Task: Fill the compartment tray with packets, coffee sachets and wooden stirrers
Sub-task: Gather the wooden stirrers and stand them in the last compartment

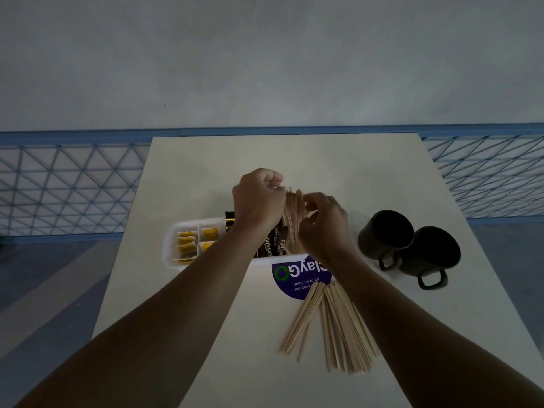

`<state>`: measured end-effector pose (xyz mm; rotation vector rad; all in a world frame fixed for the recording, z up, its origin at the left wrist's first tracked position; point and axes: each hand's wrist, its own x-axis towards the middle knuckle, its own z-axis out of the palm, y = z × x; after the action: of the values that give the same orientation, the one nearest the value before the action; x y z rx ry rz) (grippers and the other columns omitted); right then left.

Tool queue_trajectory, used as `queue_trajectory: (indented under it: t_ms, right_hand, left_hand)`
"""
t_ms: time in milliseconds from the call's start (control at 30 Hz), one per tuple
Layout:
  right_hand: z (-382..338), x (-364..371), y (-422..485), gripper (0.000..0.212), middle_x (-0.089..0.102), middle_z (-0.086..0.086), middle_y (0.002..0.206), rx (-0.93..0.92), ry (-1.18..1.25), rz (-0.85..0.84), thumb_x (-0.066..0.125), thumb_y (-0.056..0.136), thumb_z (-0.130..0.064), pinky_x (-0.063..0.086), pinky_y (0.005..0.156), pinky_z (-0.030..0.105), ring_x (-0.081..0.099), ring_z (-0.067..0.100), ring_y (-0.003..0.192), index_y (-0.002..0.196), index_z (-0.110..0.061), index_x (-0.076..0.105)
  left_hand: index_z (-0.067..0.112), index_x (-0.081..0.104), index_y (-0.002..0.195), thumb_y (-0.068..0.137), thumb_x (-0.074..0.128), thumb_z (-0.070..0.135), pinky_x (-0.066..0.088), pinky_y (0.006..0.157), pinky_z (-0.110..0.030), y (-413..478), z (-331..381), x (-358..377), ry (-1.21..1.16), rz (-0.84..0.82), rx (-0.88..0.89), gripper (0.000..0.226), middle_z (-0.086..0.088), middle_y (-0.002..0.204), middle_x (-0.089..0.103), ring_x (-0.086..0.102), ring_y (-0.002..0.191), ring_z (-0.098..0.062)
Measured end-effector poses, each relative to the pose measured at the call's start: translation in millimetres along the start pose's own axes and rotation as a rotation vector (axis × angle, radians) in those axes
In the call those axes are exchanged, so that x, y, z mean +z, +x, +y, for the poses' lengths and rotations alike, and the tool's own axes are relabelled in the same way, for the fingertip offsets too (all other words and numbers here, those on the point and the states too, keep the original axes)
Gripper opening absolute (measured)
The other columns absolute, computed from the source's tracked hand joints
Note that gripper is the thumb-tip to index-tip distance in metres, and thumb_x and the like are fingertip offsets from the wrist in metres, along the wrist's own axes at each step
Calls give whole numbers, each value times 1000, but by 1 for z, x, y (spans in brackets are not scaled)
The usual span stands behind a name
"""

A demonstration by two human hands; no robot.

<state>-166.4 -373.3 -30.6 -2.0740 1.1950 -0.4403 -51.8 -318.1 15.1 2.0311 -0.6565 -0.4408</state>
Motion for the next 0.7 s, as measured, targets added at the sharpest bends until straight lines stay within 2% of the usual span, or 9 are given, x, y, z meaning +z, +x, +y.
queue_trajectory:
  t_ms: [100,233,333,433,567,633,700]
  right_hand:
    - [-2,-7,-7,36,61,-1,107,-14,12,-78,65,79,-5,52,75,25,60,15,93,113,-15,62]
    - [0,-12,-15,22,68,-2,102,-80,-86,-288,70,84,-13,40,60,12,61,10,88,105,-16,68]
    - [5,-11,-20,33,69,-7,107,-60,-137,-386,79,78,-23,41,59,12,62,8,90,109,-21,69]
    - [6,-6,-24,26,71,-10,102,-69,-128,-340,77,81,-38,43,60,15,65,6,87,104,-27,72]
    - [4,-3,-27,14,74,-5,100,-88,-95,-244,66,93,-34,36,61,12,63,7,82,100,-26,76]
    - [1,-6,-26,18,73,-3,97,-72,-104,-174,62,96,-31,31,56,12,59,7,75,104,-24,76]
    - [0,-9,-23,20,72,-2,90,-58,-112,-130,59,97,-29,29,51,13,54,4,65,104,-21,76]
  left_hand:
    - [17,73,100,86,66,12,48,78,-16,-3,-1,-7,13,15,-6,17,8,89,70,63,82,-4]
    - [17,74,95,86,66,14,54,87,-29,-7,-3,-14,26,5,-34,13,8,87,69,65,87,-9]
    - [19,73,87,86,65,15,58,85,-35,-13,-7,-18,27,-56,-67,9,5,86,73,69,84,-14]
    - [21,72,80,86,65,16,60,78,-37,-19,-11,-20,21,-119,-109,10,3,83,73,71,80,-15]
    - [14,70,92,91,63,18,59,57,-28,-27,-14,-19,-46,-175,-155,8,-3,75,72,69,61,-12]
    - [14,68,95,93,62,21,59,56,-28,-28,-15,-17,-84,-198,-168,10,-4,74,73,71,62,-14]
    - [15,66,95,93,61,27,62,65,-36,-27,-17,-14,-120,-225,-181,13,-4,75,74,73,67,-17]
